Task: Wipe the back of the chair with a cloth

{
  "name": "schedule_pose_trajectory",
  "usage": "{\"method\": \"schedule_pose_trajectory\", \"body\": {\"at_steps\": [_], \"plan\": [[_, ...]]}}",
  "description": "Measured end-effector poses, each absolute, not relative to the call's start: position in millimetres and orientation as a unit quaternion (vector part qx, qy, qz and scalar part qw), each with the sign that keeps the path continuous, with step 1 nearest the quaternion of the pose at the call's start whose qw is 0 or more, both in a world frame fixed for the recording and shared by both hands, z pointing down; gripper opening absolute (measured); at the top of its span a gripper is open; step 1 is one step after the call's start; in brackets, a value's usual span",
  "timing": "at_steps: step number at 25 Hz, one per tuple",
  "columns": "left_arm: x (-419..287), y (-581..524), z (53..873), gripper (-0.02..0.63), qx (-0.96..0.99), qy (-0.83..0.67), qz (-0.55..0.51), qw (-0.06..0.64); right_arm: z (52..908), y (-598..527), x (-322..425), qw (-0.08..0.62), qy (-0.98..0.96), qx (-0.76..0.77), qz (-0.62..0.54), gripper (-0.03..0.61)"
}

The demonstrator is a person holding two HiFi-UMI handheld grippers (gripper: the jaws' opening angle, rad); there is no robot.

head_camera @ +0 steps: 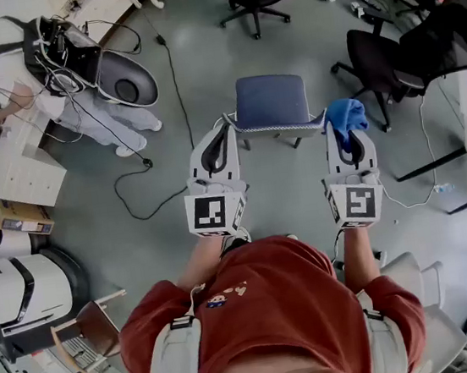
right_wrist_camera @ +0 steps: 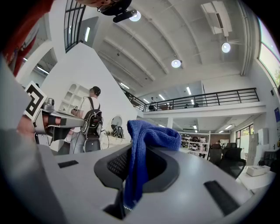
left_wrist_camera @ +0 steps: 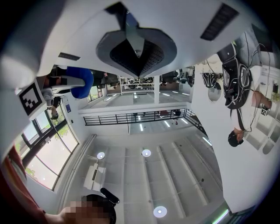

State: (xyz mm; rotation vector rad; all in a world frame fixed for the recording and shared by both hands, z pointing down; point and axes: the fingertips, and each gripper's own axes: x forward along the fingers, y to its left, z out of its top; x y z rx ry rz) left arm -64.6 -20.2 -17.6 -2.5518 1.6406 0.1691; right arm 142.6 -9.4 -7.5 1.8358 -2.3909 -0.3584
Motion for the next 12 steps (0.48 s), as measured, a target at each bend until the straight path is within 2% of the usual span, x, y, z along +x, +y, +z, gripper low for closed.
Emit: {"method": "schedule_pose_trajectory", "body": {"at_steps": [12], "plan": [[-66.3, -19.6, -17.4, 0.009, -0.838, 0.541, 0.057, 0.052, -6.3, -11.3, 140.7, 0.054, -0.791, 0.597, -0.12, 0.052]]}}
